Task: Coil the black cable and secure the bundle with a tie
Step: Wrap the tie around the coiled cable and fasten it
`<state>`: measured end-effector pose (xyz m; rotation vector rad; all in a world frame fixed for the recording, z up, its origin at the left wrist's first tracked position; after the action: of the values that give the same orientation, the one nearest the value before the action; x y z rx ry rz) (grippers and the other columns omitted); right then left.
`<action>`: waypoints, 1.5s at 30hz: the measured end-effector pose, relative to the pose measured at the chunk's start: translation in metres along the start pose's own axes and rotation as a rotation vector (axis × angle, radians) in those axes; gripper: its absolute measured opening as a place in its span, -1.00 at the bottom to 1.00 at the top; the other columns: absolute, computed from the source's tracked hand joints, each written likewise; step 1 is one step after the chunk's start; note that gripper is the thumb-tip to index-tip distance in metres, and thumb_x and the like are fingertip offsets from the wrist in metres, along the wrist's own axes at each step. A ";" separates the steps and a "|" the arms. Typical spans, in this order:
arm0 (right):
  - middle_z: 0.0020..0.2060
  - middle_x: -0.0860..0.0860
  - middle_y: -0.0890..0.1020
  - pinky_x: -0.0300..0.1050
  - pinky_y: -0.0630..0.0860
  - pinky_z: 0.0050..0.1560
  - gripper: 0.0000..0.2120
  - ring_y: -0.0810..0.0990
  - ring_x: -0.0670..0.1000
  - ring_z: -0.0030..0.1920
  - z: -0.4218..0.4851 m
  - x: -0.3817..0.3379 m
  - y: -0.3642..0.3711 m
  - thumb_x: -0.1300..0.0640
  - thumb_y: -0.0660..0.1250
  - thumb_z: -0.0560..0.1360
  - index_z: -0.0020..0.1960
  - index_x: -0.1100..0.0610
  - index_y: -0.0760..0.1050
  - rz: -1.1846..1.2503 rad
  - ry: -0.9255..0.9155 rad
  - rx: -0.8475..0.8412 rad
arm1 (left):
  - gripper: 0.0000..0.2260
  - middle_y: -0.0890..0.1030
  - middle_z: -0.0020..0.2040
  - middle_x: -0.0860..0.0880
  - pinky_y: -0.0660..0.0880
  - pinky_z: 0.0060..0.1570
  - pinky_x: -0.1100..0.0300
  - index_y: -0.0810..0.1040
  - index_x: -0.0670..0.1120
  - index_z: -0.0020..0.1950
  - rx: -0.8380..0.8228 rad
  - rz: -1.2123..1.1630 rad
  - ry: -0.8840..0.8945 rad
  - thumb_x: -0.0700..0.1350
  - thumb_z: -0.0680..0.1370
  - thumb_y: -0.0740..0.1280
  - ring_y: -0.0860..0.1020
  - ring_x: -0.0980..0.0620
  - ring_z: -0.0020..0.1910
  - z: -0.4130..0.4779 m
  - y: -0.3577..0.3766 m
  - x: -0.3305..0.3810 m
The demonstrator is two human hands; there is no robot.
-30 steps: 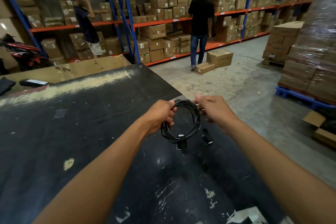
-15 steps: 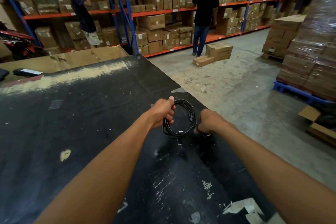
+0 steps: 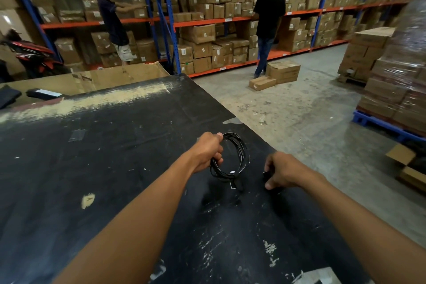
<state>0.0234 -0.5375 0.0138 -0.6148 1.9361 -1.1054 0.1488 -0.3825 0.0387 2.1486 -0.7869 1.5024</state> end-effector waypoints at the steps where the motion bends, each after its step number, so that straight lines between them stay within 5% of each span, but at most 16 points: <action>1: -0.08 0.02 0.58 -0.14 0.51 -0.16 -0.59 0.59 0.06 -0.07 0.000 0.003 0.000 0.23 0.60 0.25 0.02 0.09 0.52 0.006 -0.031 0.008 | -0.78 0.19 -0.61 0.12 0.38 -0.46 0.21 0.25 -0.04 -0.17 -0.001 -0.010 0.008 -0.08 0.68 0.04 0.16 0.18 -0.66 0.000 0.000 0.001; 10: -0.31 -0.04 0.64 -0.18 0.50 -0.25 -0.83 0.64 0.03 -0.18 -0.003 0.010 -0.001 0.23 0.42 0.40 -0.27 0.02 0.49 -0.061 -0.234 0.245 | -0.71 0.17 -0.53 0.08 0.30 -0.46 0.20 0.21 0.00 -0.27 0.025 0.012 0.132 -0.10 0.66 0.04 0.13 0.14 -0.60 0.004 -0.001 0.012; 13: -0.33 -0.05 0.63 -0.39 0.46 -0.30 -0.80 0.64 -0.06 -0.27 -0.022 -0.004 -0.033 0.26 0.43 0.41 -0.24 0.00 0.49 0.132 -0.354 0.588 | -0.75 0.20 -0.52 0.09 0.30 -0.46 0.18 0.23 -0.01 -0.24 0.057 0.006 0.161 -0.11 0.66 0.06 0.15 0.14 -0.59 0.005 -0.007 0.015; 16: -0.23 -0.07 0.66 -0.52 0.50 -0.15 -0.83 0.62 -0.16 -0.28 -0.053 -0.034 -0.067 0.27 0.45 0.43 -0.01 0.09 0.58 0.295 -0.612 0.872 | -0.80 0.23 -0.52 0.09 0.32 -0.47 0.19 0.26 -0.02 -0.18 0.089 0.002 0.175 -0.11 0.66 0.08 0.18 0.15 -0.59 0.005 -0.011 0.019; 20: -0.14 0.09 0.70 -0.21 0.60 -0.09 -0.81 0.65 -0.01 -0.18 -0.065 -0.080 -0.060 0.35 0.47 0.39 -0.01 0.21 0.66 0.087 -0.836 0.823 | -0.86 0.27 -0.49 0.08 0.35 -0.47 0.20 0.30 -0.07 -0.10 0.113 -0.012 0.183 -0.09 0.65 0.10 0.22 0.16 -0.59 0.002 -0.008 0.025; 24: -0.21 0.15 0.70 0.06 0.62 -0.26 -0.78 0.65 0.19 -0.24 -0.051 -0.093 -0.037 0.44 0.48 0.29 -0.10 0.25 0.68 -0.085 -0.817 0.747 | -0.84 0.28 -0.44 0.06 0.35 -0.45 0.18 0.33 -0.08 -0.07 0.106 -0.012 0.197 -0.05 0.66 0.09 0.23 0.15 -0.57 -0.006 -0.003 0.033; 29: -0.26 0.06 0.70 0.03 0.45 -0.41 -0.88 0.52 0.17 -0.34 -0.050 -0.103 -0.043 0.35 0.49 0.33 -0.19 0.18 0.65 -0.213 -0.839 0.995 | -0.79 0.24 -0.52 0.08 0.28 -0.43 0.17 0.31 -0.05 -0.16 0.032 -0.087 0.139 -0.08 0.66 0.08 0.17 0.14 -0.60 -0.016 0.006 0.037; 36: -0.22 0.00 0.70 0.01 0.35 -0.37 -0.90 0.50 0.15 -0.34 -0.057 -0.103 -0.051 0.31 0.48 0.37 -0.20 0.14 0.65 -0.301 -0.906 1.225 | -0.70 0.21 -0.58 0.09 0.31 -0.40 0.20 0.37 -0.06 -0.22 -0.143 -0.147 -0.052 -0.07 0.67 0.02 0.13 0.15 -0.65 -0.027 0.018 0.039; 41: -0.23 0.05 0.68 0.02 0.38 -0.35 -0.90 0.53 0.18 -0.31 -0.057 -0.098 -0.054 0.31 0.43 0.41 -0.15 0.14 0.67 -0.236 -0.905 1.257 | -0.74 0.21 -0.57 0.08 0.33 -0.44 0.22 0.39 -0.06 -0.19 -0.131 -0.161 -0.055 -0.11 0.66 0.04 0.12 0.15 -0.64 -0.027 0.016 0.042; 45: -0.24 0.08 0.67 0.06 0.49 -0.28 -0.88 0.57 0.17 -0.26 -0.052 -0.094 -0.060 0.29 0.36 0.44 -0.08 0.20 0.66 -0.041 -0.918 1.112 | -0.78 0.22 -0.58 0.10 0.33 -0.45 0.24 0.37 -0.06 -0.18 -0.077 -0.213 -0.010 -0.15 0.65 0.08 0.13 0.16 -0.65 -0.023 0.014 0.042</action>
<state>0.0335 -0.4744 0.1191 -0.3867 0.3927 -1.3686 0.1343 -0.3879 0.0865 2.1103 -0.5883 1.3323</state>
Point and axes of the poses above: each hand's wrist, its own z-axis towards the middle knuckle, its own y-axis out of the palm, x = y × z, the point moved 6 cm from there along z, towards the middle knuckle
